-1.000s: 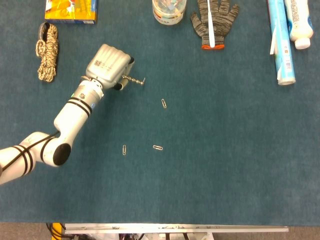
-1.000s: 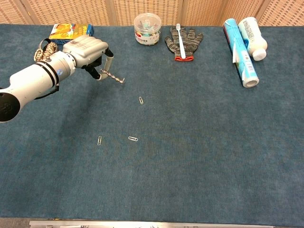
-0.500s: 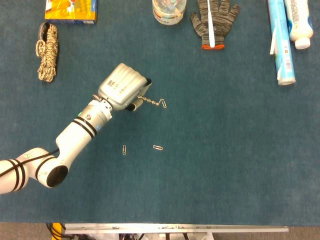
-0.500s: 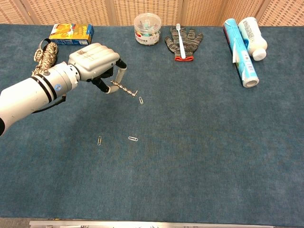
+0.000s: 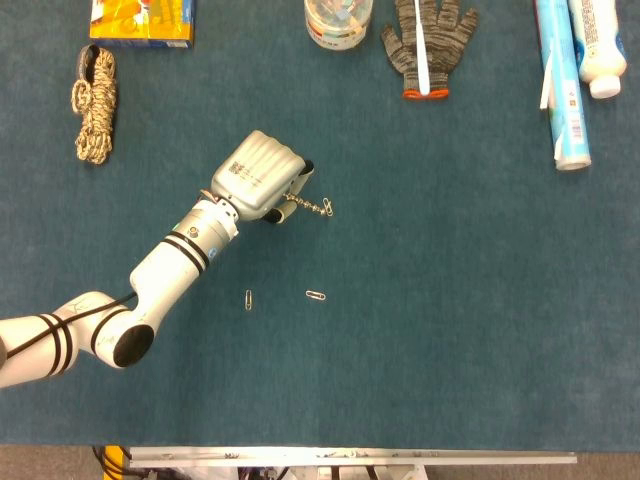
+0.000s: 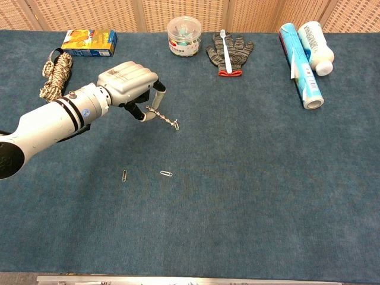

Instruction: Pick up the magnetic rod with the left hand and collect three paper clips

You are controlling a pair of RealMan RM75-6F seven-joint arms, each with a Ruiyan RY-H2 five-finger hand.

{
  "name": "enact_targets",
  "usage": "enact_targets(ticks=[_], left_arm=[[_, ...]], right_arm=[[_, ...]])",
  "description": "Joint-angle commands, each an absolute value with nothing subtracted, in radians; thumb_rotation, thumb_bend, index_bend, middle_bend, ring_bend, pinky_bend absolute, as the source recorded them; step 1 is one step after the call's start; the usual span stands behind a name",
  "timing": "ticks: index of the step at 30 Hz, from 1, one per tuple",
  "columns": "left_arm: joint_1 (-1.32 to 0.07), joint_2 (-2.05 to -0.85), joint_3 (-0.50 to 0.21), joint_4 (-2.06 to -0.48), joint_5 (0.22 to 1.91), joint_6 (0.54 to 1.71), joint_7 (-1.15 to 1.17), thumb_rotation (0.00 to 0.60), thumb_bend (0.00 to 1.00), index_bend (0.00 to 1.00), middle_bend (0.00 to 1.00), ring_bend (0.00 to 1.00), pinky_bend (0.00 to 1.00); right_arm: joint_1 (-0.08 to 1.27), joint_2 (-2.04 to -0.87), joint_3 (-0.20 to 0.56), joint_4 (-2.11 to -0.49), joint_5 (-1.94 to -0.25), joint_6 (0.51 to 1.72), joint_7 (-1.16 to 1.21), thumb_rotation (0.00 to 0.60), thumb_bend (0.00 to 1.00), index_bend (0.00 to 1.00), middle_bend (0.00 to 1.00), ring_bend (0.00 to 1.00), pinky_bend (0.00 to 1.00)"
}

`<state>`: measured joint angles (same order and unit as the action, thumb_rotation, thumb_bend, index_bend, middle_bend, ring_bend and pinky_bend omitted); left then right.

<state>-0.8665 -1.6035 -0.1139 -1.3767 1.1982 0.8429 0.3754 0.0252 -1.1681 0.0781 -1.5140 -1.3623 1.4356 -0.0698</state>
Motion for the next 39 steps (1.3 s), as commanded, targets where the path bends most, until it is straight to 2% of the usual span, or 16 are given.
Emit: enact_targets(ticks=[1, 23, 39], left_arm=[[-0.870, -1.613, -0.114, -1.365, 1.192, 0.836, 0.372, 0.600, 0.34, 0.60, 1.00, 0.93, 0.77], [-0.869, -1.602, -0.109, -1.397, 1.209, 0.855, 0.382, 0.600, 0.34, 0.60, 1.00, 0.93, 0.77], [-0.826, -1.502, -0.098, -1.506, 1.233, 0.931, 0.409, 0.600, 0.34, 0.61, 1.00, 0.93, 0.77]], right_arm=[[0.025, -1.169, 0.078, -1.513, -1.362, 1.435, -0.069, 0.600, 0.00, 0.49, 0.36, 0.26, 0.44], [0.023, -1.170, 0.080, -1.511, -1.363, 1.435, -0.065, 0.600, 0.00, 0.49, 0.36, 0.26, 0.44], [0.032, -1.173, 0.083, -1.512, -1.369, 1.429, -0.067, 0.600, 0.00, 0.49, 0.36, 0.26, 0.44]])
